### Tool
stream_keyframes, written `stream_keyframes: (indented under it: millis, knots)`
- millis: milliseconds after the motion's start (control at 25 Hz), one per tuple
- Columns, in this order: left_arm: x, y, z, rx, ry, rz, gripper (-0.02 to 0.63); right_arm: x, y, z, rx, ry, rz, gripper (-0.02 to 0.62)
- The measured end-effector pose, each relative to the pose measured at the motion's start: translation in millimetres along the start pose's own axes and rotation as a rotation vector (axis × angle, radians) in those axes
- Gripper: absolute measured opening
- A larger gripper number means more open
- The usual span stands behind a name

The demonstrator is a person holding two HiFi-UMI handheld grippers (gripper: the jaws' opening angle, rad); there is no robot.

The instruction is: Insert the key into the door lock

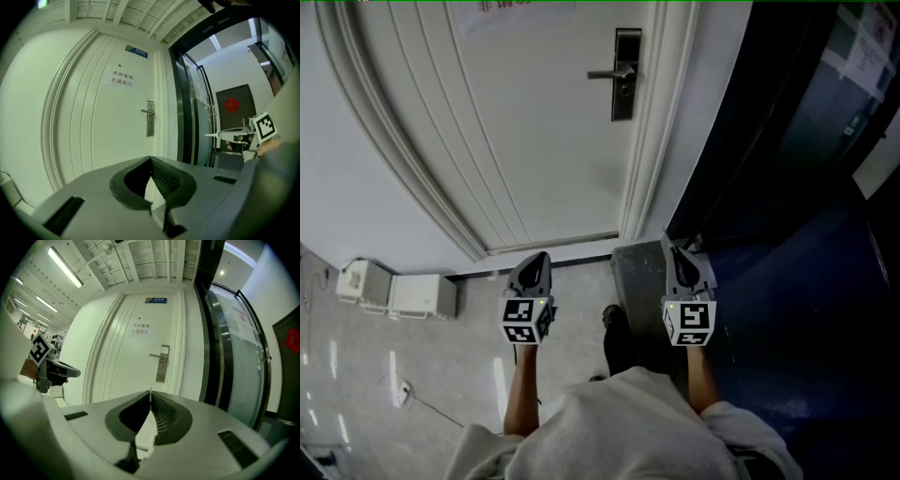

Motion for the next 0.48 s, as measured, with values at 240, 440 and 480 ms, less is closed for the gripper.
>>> stream_keyframes:
  millis: [240, 440, 480]
  knots:
    - [-8.3, -13.4, 55.9, 0.005, 0.006, 0.009, 0.017, -20.6, 17.6, 51.7, 0.015, 0.003, 0.009, 0.031]
    - [-8.2, -24.2, 127.9, 0.011, 0.014, 0.018, 0.017, -36.4, 45.7, 117.7, 0.039, 0.015, 0.009, 0.031]
    - [-7.2, -26.5, 143.0, 0.013, 0.015, 0.020, 0.017, -38.5, 52.0, 132.7, 0.045, 0.019, 0.011, 0.031]
Point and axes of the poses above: the fingertips, and each gripper's own axes: z forward along the fingers, y to its right, x out of its top, the point moved 9 cm from there along -z, backward along the fingers, and after that the axes turned 15 degrees about y, right-handed, at the moved point
